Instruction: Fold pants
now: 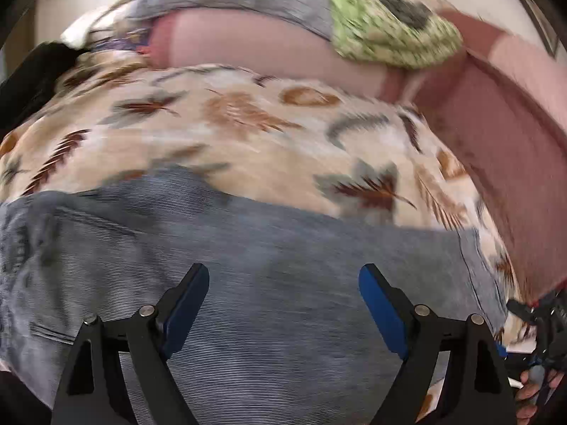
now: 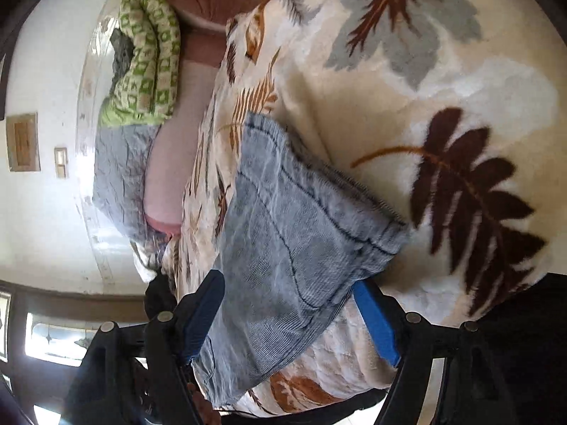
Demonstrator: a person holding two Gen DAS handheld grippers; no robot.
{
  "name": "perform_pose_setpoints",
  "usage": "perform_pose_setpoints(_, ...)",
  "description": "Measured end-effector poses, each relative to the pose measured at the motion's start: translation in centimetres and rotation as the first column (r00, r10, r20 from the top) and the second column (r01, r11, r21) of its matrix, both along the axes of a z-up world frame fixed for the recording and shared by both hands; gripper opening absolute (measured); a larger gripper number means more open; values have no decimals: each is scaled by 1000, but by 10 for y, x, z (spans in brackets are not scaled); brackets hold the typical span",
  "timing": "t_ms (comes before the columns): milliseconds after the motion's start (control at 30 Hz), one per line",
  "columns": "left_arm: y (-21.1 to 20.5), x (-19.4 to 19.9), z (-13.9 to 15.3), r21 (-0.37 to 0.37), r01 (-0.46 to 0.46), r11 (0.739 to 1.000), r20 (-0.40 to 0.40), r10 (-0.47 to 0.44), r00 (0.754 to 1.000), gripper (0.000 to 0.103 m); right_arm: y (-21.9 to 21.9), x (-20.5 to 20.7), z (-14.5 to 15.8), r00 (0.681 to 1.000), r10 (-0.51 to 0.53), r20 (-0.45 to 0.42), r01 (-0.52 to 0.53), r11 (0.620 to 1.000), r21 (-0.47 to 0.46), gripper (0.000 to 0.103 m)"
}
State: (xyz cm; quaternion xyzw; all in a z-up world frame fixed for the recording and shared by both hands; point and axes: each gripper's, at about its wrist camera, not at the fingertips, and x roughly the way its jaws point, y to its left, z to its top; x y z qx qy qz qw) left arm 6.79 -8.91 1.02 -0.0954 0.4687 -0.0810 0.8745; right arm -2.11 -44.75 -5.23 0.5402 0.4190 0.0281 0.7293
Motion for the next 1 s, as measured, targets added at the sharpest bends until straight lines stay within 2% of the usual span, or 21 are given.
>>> perform_pose_setpoints(100, -20, 1, -3, 12, 24, 1000, -5, -24, 1000, 87, 1, -11, -6, 1000, -10, -29, 9, 999, -32, 78)
perform_pose_setpoints(233, -40, 6, -12, 34, 44, 998, -32, -43, 999, 87, -10, -12, -13, 998, -66, 10, 66, 997, 32, 79)
perform_pose_setpoints(367, -57, 11, -22, 70, 88, 994, -73, -83, 994, 87, -23, -6, 2, 992, -116, 58, 118, 992, -34, 79)
perform_pose_setpoints(433, -62, 14, -26, 89, 87, 992, -70, -81, 994, 87, -26, 1, 8, 995, -82, 54, 87, 992, -96, 71)
perform_pose_setpoints(467, -64, 14, -29, 101, 86, 991, -73, -78, 994, 87, -23, 4, 10, 998, -53, 39, 58, 988, -141, 49)
perform_pose_setpoints(500, -69, 16, -35, 137, 94, 986, -94, -82, 992, 87, -20, 7, 12, 999, -27, 24, 31, 983, -182, 35)
perform_pose_setpoints(567, -81, 18, -46, 228, 136, 964, -125, -109, 986, 88, -12, 13, 16, 1000, 16, -13, -19, 961, -276, 34)
perform_pose_setpoints(600, -85, 15, -45, 270, 141, 953, -91, -121, 988, 89, -9, 14, 18, 999, 27, -23, -33, 949, -312, 31)
perform_pose_setpoints(667, -87, 12, -42, 291, 154, 944, -96, -131, 987, 89, -4, 15, 21, 998, 48, -35, -58, 925, -374, 31)
perform_pose_setpoints(733, -83, 7, -30, 286, 146, 947, -75, -130, 989, 89, 1, 18, 25, 997, 65, -46, -78, 902, -424, 31)
perform_pose_setpoints(800, -76, -2, -19, 277, 133, 952, -15, -134, 991, 89, 5, 24, 26, 994, 89, -67, -109, 891, -440, 34)
perform_pose_setpoints(867, -71, -7, -24, 311, 104, 945, -9, -106, 994, 89, 3, 24, 26, 994, 83, -68, -104, 901, -422, 41)
perform_pose_setpoints(900, -72, -4, -40, 341, 125, 931, -75, -106, 992, 90, 3, 27, 24, 994, 85, -74, -108, 904, -413, 42)
perform_pose_setpoints(933, -73, -1, -54, 348, 151, 925, -106, -121, 987, 94, 5, 31, 26, 992, 91, -82, -118, 898, -424, 42)
perform_pose_setpoints(967, -70, -3, -51, 357, 124, 926, -57, -111, 992, 98, 8, 32, 27, 991, 101, -89, -130, 888, -441, 40)
perform_pose_setpoints(1000, -69, -3, -49, 356, 123, 926, -61, -108, 992, 98, 10, 32, 29, 989, 109, -101, -143, 877, -458, 33)
